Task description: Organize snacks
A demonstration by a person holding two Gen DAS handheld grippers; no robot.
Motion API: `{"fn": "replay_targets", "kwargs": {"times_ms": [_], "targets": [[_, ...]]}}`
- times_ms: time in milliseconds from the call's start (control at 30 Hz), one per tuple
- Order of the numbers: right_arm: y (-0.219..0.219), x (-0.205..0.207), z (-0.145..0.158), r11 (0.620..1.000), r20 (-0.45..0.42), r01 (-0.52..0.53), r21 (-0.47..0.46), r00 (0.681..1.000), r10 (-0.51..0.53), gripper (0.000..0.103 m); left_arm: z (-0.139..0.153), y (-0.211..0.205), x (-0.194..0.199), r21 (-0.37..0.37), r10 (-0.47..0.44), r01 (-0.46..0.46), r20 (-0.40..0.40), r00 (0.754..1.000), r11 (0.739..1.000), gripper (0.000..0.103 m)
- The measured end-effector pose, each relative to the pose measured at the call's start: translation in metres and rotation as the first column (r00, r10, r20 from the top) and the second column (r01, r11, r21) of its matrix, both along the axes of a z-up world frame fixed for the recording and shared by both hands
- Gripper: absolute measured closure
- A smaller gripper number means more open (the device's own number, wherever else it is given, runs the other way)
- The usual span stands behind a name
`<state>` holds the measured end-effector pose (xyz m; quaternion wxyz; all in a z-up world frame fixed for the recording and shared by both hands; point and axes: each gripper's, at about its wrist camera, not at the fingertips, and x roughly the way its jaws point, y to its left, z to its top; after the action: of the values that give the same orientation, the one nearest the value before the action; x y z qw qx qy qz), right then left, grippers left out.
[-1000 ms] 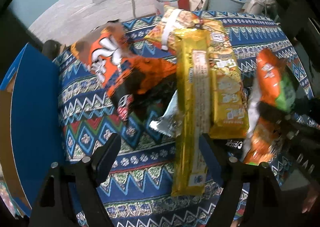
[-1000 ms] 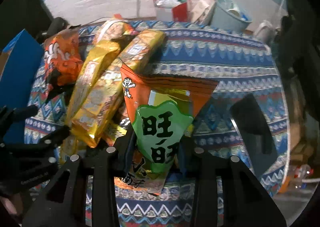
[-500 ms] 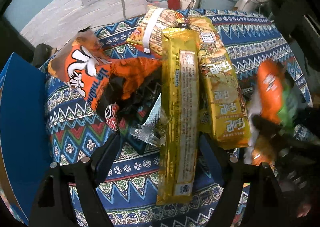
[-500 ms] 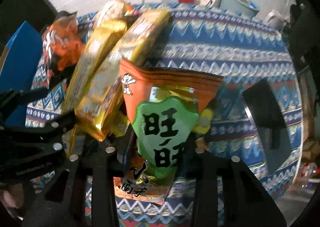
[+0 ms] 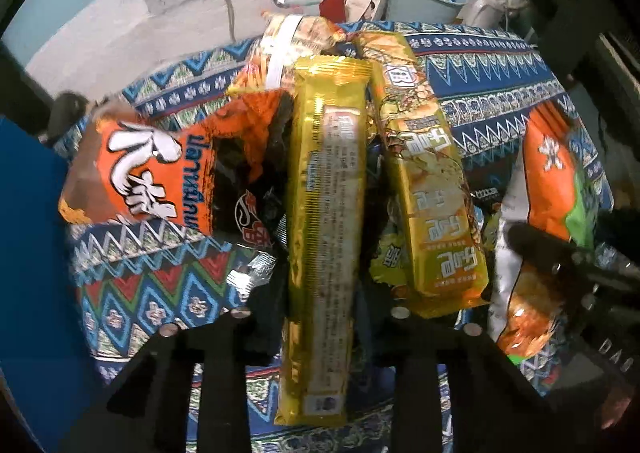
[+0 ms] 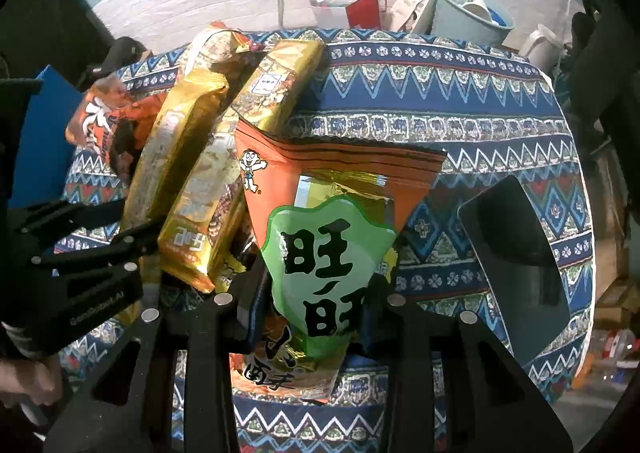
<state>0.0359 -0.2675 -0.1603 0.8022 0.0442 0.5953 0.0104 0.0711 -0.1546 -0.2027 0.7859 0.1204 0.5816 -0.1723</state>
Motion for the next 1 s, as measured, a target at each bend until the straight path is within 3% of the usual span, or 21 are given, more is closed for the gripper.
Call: {"fn": "replay_targets", "kwargs": {"times_ms": [367,1000], "targets": [[0.006,0.003,0.027,0.999,0.072,-0.019,-0.031,0.997,0.021,0.07,0.034,0.006,-0.03,0.026,-0.044,0.041,0.132,0.99,0.999,0.075],[0.038,0.006,0.08,0.998,0.18,-0.061,-0.025,0.981,0.064,0.071,0.097,0.073,-0.046,-0.024,0.05,-0.046,0.222,0.974,0.999,0.074]]}}
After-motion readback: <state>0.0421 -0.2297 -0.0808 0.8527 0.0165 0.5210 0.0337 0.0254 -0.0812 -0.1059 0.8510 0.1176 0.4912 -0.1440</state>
